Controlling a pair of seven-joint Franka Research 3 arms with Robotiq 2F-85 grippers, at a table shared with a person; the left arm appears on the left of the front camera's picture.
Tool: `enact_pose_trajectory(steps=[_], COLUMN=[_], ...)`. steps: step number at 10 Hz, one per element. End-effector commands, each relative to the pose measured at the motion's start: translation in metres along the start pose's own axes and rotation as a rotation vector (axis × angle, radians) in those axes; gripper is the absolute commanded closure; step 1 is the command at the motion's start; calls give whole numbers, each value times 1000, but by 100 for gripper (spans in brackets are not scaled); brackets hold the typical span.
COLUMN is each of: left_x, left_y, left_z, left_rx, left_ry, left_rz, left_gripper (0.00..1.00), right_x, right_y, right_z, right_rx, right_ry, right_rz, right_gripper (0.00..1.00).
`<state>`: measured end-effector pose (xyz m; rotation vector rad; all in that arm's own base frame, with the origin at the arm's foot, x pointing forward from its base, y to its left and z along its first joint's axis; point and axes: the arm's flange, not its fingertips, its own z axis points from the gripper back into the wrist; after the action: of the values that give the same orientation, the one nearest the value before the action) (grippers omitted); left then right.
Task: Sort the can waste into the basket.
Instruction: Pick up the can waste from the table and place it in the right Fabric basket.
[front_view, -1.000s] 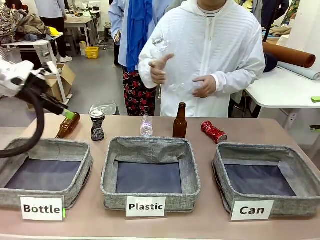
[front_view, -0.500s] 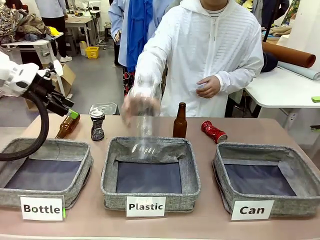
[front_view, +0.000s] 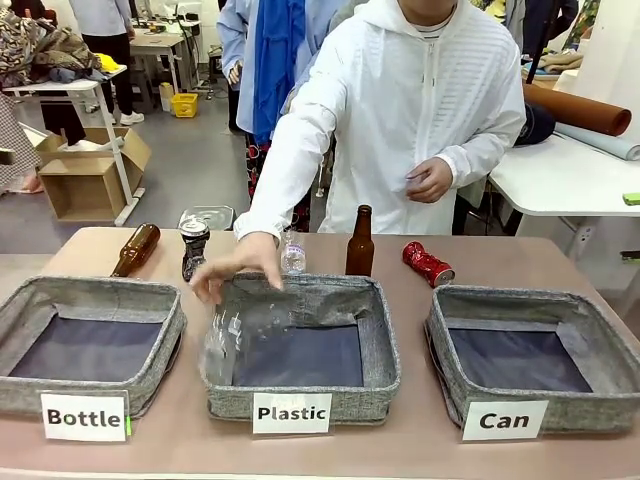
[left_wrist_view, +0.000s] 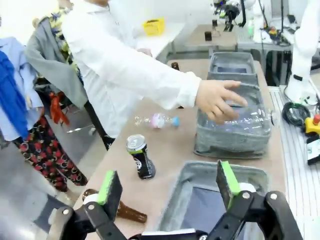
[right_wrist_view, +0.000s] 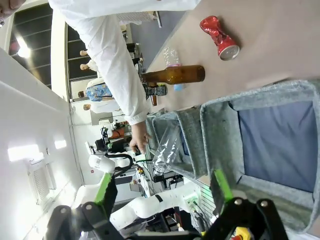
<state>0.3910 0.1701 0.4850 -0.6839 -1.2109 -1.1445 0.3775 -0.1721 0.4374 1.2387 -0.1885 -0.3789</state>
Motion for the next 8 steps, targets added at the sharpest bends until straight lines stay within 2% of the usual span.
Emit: enact_pose_trajectory(steps=[1,3,4,6,8], left_x=[-20,-21,-18,-17,-26], left_y=[-16,-20,-18,0,26], left_z=[-13,-15,-25,-66,-130], left_rx=[1,36,1,-81,-176], left_ry=[-27,3,12,96,247], left_rz=[-17,3,-9,1,5], left_gripper=[0,0,0,0,0], right_x=[0,0,0,0,0], right_y=[1,1,1,1,1], right_z=[2,2,2,2,2], right_rx=[7,7,7,7,7], right_ry=[5,5,5,5,5], right_rz=[15,15,15,15,15], right_gripper=[0,0,0,0,0])
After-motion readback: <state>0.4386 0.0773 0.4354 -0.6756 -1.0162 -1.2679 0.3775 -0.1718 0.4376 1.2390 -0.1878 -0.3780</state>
